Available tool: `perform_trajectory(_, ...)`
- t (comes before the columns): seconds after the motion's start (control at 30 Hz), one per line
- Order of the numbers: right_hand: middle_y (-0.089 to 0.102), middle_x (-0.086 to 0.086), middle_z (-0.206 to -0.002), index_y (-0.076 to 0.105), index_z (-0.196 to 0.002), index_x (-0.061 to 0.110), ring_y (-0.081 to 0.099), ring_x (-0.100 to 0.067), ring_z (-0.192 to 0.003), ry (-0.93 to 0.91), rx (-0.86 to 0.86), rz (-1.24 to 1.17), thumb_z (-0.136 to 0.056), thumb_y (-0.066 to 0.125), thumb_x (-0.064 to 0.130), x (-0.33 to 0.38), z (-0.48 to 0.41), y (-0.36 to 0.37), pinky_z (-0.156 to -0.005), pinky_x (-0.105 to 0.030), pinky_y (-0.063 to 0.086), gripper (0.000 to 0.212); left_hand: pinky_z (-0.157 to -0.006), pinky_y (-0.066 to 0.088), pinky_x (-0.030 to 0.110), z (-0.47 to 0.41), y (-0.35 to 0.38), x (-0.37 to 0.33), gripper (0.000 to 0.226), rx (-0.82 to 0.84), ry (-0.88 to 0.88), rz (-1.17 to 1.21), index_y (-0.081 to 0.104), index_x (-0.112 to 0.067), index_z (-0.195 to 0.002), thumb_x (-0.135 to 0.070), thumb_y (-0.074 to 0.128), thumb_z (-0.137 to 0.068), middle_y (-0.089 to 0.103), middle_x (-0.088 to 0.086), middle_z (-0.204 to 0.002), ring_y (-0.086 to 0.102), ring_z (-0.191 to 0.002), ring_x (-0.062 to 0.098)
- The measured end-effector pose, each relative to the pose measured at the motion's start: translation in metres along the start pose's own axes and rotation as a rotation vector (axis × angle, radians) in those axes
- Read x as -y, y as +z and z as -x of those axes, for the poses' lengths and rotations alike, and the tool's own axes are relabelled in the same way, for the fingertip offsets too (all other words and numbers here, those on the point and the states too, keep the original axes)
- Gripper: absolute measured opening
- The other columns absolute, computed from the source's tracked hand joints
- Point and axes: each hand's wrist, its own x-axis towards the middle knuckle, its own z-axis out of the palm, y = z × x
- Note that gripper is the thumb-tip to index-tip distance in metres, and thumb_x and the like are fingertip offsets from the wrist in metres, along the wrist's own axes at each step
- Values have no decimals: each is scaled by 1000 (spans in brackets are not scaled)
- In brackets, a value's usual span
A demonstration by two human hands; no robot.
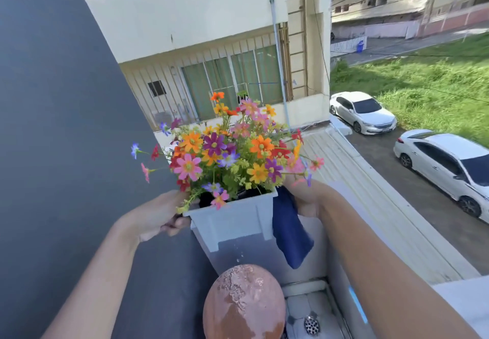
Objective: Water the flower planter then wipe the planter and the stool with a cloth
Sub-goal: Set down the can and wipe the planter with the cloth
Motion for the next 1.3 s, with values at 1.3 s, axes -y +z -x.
perform_trajectory(1.3,75,-8,-110,68,-110,25,72,-23,-102,-530,-231,46,-79,75,17,-37,6,69,-84,-36,57,34,-36,38,20,-14,59,-2,26,-575,-128,674,58,-3,-82,-17,43,-98,64,13,-48,49,-30,11)
